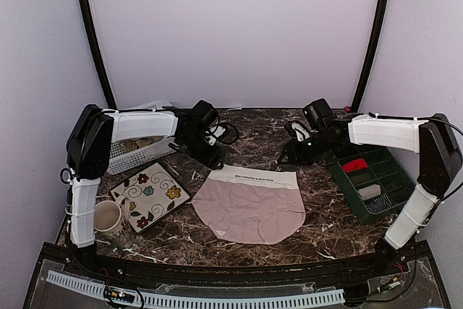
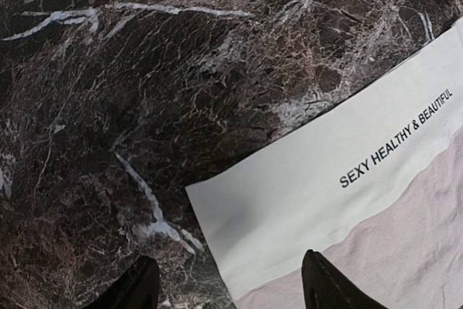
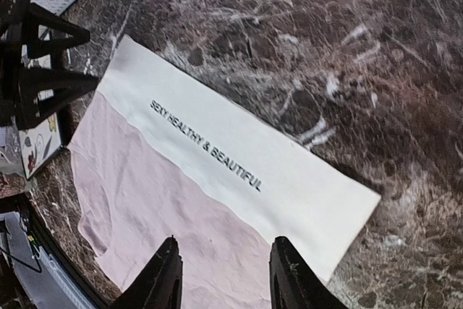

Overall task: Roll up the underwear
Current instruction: Move the underwear to the center of the board.

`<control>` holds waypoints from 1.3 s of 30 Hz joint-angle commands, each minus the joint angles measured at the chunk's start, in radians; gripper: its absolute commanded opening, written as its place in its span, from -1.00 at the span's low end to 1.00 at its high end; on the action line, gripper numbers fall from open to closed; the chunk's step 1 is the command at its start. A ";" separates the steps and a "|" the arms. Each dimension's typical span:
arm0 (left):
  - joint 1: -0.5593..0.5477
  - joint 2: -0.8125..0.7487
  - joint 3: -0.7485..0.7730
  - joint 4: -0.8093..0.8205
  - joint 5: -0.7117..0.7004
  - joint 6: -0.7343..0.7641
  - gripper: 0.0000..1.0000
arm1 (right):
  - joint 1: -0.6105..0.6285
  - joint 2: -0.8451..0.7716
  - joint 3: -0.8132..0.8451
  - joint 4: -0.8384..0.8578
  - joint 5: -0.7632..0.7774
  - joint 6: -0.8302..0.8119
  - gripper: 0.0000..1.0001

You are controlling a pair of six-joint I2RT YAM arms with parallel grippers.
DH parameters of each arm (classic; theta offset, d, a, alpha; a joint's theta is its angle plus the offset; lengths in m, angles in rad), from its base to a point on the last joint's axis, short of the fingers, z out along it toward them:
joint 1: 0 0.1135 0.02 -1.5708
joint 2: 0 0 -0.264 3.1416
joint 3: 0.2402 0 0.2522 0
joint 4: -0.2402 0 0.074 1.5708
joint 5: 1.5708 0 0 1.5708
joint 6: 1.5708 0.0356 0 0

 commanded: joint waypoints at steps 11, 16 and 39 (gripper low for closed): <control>-0.008 -0.308 -0.261 0.025 0.068 -0.041 0.47 | 0.126 0.376 0.387 -0.108 -0.130 -0.197 -0.22; -0.009 -0.343 -0.323 0.043 0.082 -0.068 0.46 | 0.155 0.455 0.420 -0.087 -0.128 -0.192 -0.24; -0.011 -0.341 -0.310 0.039 0.101 -0.021 0.46 | -0.128 0.110 0.127 -0.024 -0.020 -0.098 -0.21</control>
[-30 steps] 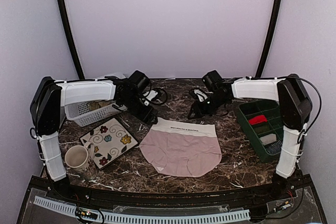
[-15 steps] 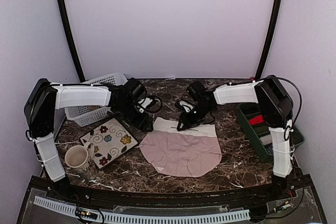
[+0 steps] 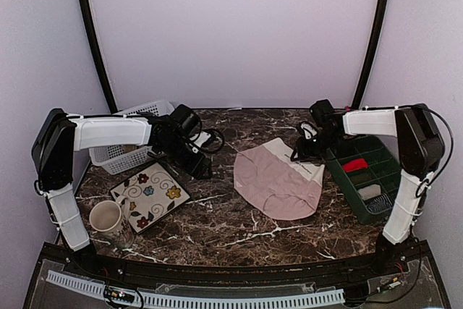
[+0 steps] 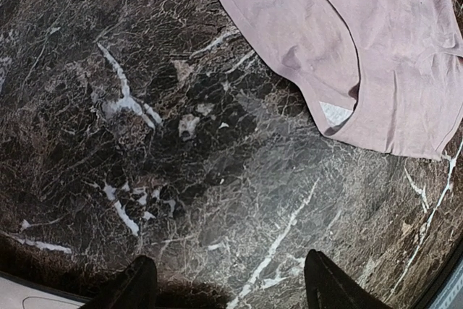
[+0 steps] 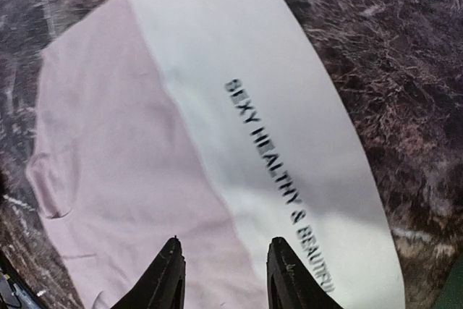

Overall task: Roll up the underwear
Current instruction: Move the underwear to the center of the board.

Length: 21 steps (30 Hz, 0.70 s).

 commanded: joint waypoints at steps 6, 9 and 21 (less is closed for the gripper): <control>-0.005 -0.028 0.022 0.010 0.029 0.016 0.46 | 0.100 -0.281 -0.153 -0.084 -0.149 -0.096 -0.24; -0.005 -0.025 0.025 0.018 0.031 0.009 0.45 | 0.176 -0.270 -0.194 -0.111 -0.150 -0.127 -0.29; -0.005 -0.074 -0.012 0.029 0.005 -0.039 0.45 | 0.351 -0.083 -0.189 -0.067 -0.163 -0.138 -0.36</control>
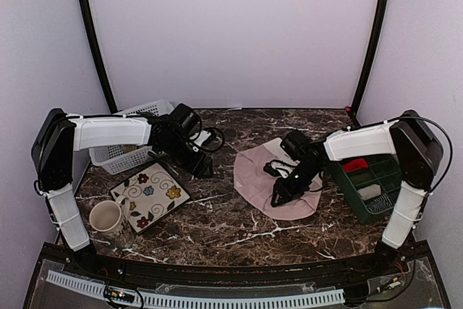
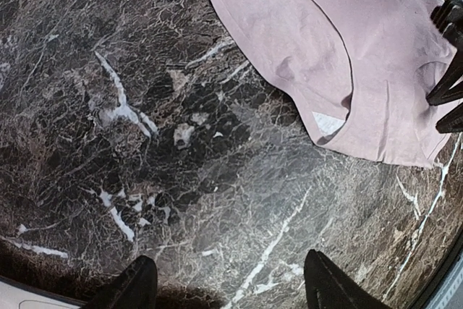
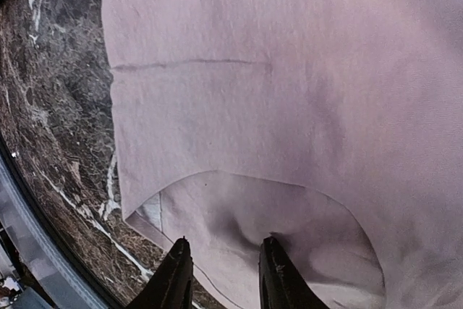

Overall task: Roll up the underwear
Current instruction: Move the underwear to the center of the board.

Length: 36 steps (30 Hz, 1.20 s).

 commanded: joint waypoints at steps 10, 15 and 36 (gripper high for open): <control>-0.003 -0.103 -0.040 -0.003 -0.064 -0.027 0.45 | 0.212 0.288 0.354 -0.001 -0.207 0.033 -0.35; -0.001 -0.092 -0.023 -0.016 -0.057 -0.011 0.45 | 0.204 0.219 0.433 -0.072 -0.199 0.045 -0.16; -0.023 -0.001 0.031 0.011 0.077 0.032 0.44 | 0.122 0.118 0.094 -0.052 -0.106 -0.071 -0.37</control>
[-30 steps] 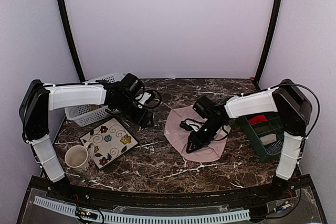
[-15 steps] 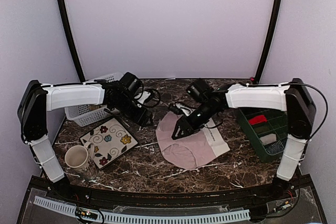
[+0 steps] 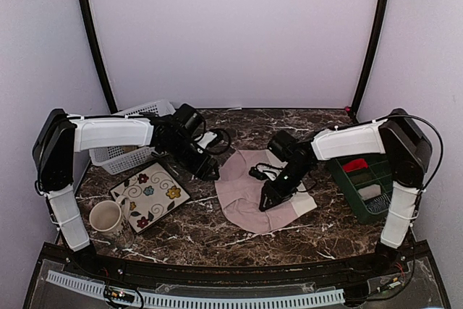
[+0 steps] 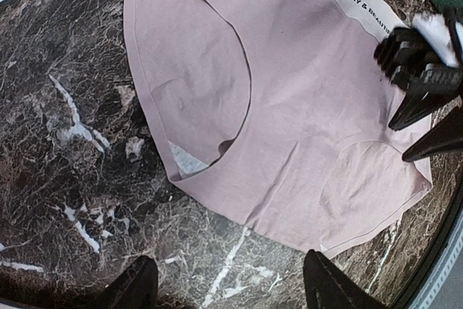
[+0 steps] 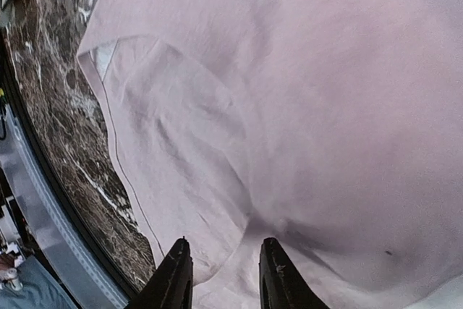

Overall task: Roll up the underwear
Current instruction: Move the underwear to the center of the board.

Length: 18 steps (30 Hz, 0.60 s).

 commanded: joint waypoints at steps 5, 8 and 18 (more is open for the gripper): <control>0.002 -0.014 -0.006 0.005 -0.003 0.002 0.44 | 0.172 0.071 -0.061 0.050 -0.086 0.011 -0.39; 0.002 -0.020 -0.021 0.010 0.008 0.002 0.44 | 0.192 0.104 0.017 0.000 -0.128 -0.003 -0.35; -0.019 0.009 -0.006 0.026 0.104 0.046 0.39 | 0.041 -0.190 -0.079 0.130 -0.188 0.126 0.00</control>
